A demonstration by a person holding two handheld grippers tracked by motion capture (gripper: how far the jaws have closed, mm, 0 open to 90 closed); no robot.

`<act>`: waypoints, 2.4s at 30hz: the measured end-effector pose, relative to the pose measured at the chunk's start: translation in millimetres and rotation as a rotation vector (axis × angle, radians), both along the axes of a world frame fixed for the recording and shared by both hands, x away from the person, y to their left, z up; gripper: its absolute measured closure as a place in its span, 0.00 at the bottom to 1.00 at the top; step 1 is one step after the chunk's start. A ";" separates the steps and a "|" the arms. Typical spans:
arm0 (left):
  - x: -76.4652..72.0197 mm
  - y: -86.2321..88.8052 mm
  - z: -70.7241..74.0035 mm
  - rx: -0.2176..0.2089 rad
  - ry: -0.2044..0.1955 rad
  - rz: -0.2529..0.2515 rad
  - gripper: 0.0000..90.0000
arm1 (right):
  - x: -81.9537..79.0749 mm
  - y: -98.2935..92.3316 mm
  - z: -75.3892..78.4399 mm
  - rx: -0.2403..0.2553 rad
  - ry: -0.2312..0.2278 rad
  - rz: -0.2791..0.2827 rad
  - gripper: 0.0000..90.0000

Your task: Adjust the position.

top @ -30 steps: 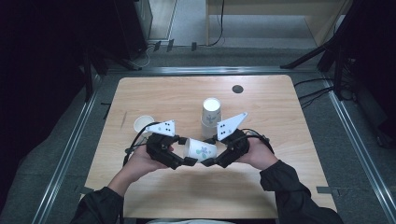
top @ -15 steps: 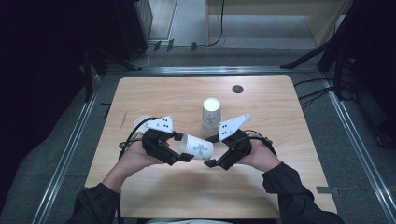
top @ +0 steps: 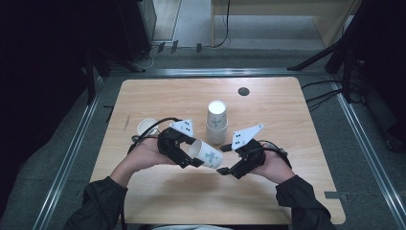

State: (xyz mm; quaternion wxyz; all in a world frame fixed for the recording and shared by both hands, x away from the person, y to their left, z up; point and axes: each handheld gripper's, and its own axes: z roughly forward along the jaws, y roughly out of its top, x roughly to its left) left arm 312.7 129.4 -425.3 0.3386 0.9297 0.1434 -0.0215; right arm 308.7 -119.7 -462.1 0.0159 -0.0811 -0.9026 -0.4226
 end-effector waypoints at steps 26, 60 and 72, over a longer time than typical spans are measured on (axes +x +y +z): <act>-2.9 -42.8 -15.3 0.191 -0.014 -0.099 0.27 | -5.6 16.3 -28.5 -0.060 0.025 0.002 0.37; -14.2 12.4 3.0 -0.200 -0.059 0.052 0.08 | 6.3 4.2 9.6 0.070 -0.016 0.019 0.37; -22.2 24.3 1.9 -0.339 -0.050 0.125 0.09 | 10.2 15.9 14.3 0.115 -0.002 0.082 0.37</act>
